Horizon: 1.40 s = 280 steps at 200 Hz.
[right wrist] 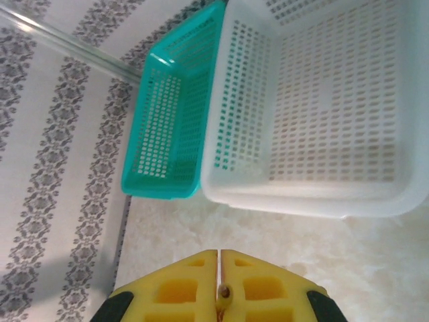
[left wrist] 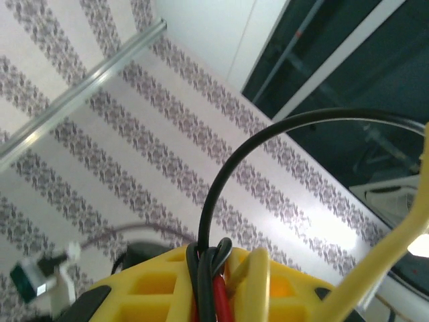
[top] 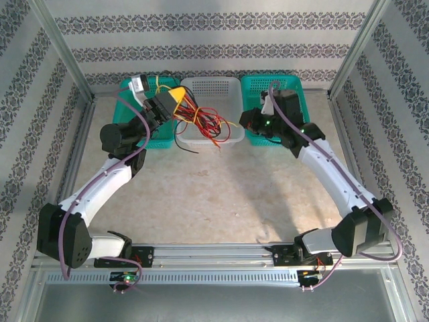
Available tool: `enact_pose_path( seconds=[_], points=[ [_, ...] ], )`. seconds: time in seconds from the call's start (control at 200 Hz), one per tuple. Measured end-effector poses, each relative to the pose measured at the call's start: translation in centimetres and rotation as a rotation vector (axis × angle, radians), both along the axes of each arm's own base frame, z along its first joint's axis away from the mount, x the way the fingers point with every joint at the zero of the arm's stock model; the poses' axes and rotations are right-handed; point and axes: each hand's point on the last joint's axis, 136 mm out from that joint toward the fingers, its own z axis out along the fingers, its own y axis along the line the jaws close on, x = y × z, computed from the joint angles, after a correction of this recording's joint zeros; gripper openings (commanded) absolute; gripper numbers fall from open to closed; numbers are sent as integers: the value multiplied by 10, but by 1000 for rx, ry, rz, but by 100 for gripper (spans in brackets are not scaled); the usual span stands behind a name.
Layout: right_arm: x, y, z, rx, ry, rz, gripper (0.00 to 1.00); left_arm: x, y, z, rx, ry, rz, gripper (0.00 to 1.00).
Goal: Untangle the cables
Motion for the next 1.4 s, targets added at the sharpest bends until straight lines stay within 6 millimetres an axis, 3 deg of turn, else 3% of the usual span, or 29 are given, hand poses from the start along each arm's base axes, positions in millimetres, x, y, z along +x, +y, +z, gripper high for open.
enact_pose_path(
  seconds=[0.215, 0.335, 0.45, 0.65, 0.929, 1.049, 1.229, 1.399],
  points=[
    [-46, 44, -39, 15, 31, 100, 0, 22, 30, 13, -70, -20, 262, 0],
    [-78, 69, -60, -8, 50, 174, 0, 47, 46, 3, -48, 12, 458, 0],
    [-107, 82, -56, -16, 22, 227, 0, 70, 63, -15, 20, 58, 654, 0],
    [-144, 84, -13, -33, -92, 287, 0, 96, 86, -52, 175, 127, 905, 0],
    [-169, 84, 86, 5, -300, 381, 0, 114, 104, -133, 376, 300, 1042, 0],
    [-173, 78, 126, 31, -389, 385, 0, 111, 106, -146, 419, 335, 1046, 0],
    [-170, 58, 186, 84, -511, 336, 0, 96, 108, -147, 441, 350, 1045, 0],
    [-151, 32, 217, 105, -559, 251, 0, 84, 112, -166, 488, 389, 1039, 0]
  ],
)
